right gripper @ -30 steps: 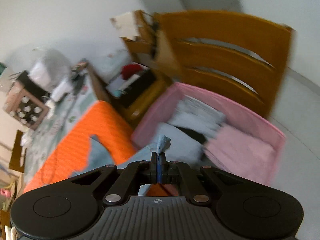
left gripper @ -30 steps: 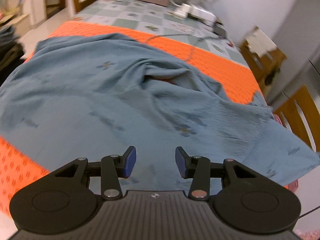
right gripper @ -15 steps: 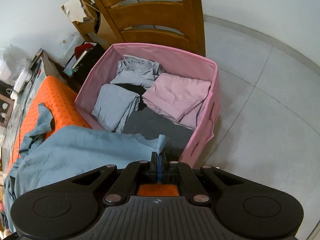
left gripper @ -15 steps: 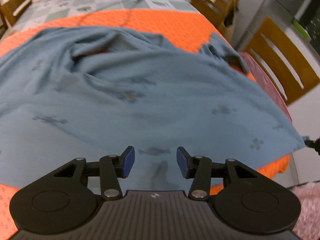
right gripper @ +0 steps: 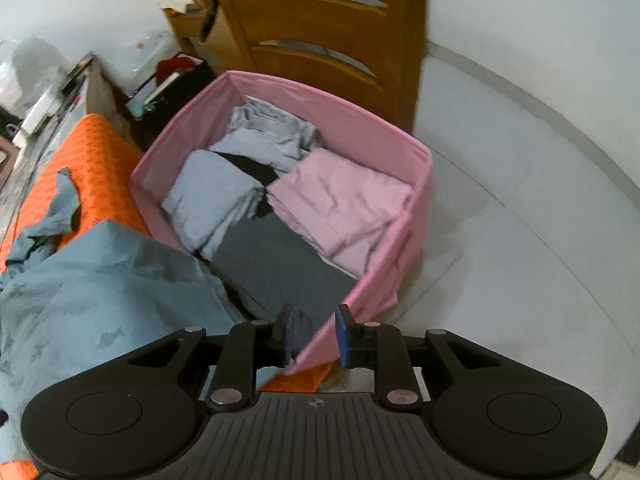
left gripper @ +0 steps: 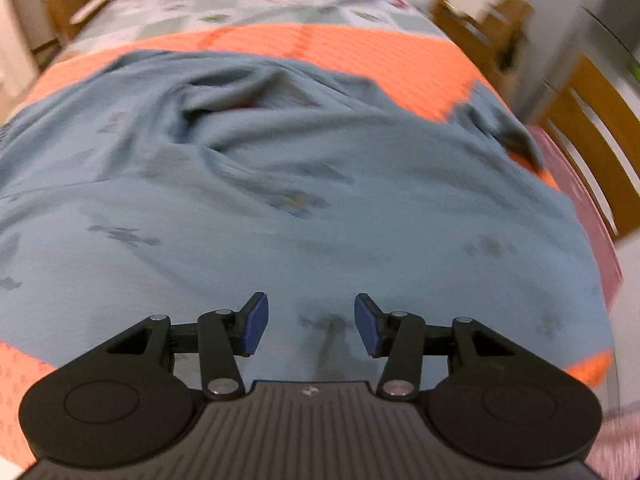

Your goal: Fold clothes

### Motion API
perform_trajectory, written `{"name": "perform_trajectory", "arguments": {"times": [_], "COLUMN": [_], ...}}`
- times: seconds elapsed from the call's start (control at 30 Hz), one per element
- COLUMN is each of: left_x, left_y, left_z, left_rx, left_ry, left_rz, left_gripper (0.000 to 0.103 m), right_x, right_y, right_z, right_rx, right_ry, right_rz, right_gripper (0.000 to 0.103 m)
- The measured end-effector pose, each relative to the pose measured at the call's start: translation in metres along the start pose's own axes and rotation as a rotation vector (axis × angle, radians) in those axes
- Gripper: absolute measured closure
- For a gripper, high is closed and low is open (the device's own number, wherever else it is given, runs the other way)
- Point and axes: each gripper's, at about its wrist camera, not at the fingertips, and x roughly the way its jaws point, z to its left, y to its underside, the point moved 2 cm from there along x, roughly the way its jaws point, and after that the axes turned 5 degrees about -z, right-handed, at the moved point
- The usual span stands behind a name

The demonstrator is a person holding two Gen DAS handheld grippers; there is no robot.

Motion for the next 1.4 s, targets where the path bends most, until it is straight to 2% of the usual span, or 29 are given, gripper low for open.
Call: {"name": "perform_trajectory", "arguments": {"times": [0.1,0.27,0.43,0.53,0.6,0.67,0.73,0.8,0.87,1.07,1.2,1.4], "left_x": [0.005,0.017,0.038,0.049,0.054,0.058,0.06,0.062,0.063,0.057,0.051,0.051], "left_y": [-0.017,-0.044,-0.063,-0.068,-0.07,-0.071,-0.069,-0.067,-0.066,-0.067,-0.073,-0.078], "left_z": [0.016,0.037,0.054,0.058,0.056,0.053,0.051,0.049,0.047,0.043,0.041,0.038], "left_rx": [-0.094,-0.237,-0.387,-0.433,-0.433,-0.42,-0.404,-0.387,-0.365,-0.324,-0.292,-0.252], "left_ry": [-0.072,-0.151,-0.206,-0.239,-0.25,-0.262,-0.265,-0.266,-0.281,-0.306,-0.313,-0.327], "left_rz": [-0.046,-0.101,-0.108,-0.095,-0.09,-0.087,-0.086,-0.086,-0.08,-0.074,-0.067,-0.046], "left_gripper": [0.049,0.048,0.048,0.049,0.049,0.056,0.068,0.09,0.099,0.102,0.102,0.102], "right_x": [0.005,0.023,0.046,0.054,0.058,0.061,0.065,0.072,0.081,0.117,0.146,0.185], "right_y": [-0.01,-0.023,-0.027,-0.026,-0.024,-0.023,-0.021,-0.02,-0.019,-0.012,-0.004,0.006], "right_z": [0.01,0.019,0.021,0.021,0.022,0.022,0.021,0.02,0.017,0.006,0.003,0.007], "right_rx": [-0.034,-0.053,-0.035,-0.028,-0.027,-0.024,-0.016,0.007,0.045,0.245,0.388,0.466], "right_ry": [-0.02,-0.051,-0.058,-0.058,-0.065,-0.071,-0.081,-0.104,-0.136,-0.281,-0.394,-0.516], "right_rz": [-0.006,-0.007,0.006,0.014,0.017,0.02,0.027,0.036,0.049,0.111,0.168,0.272], "right_gripper": [0.074,0.073,0.072,0.072,0.072,0.071,0.07,0.07,0.067,0.062,0.052,0.049]}}
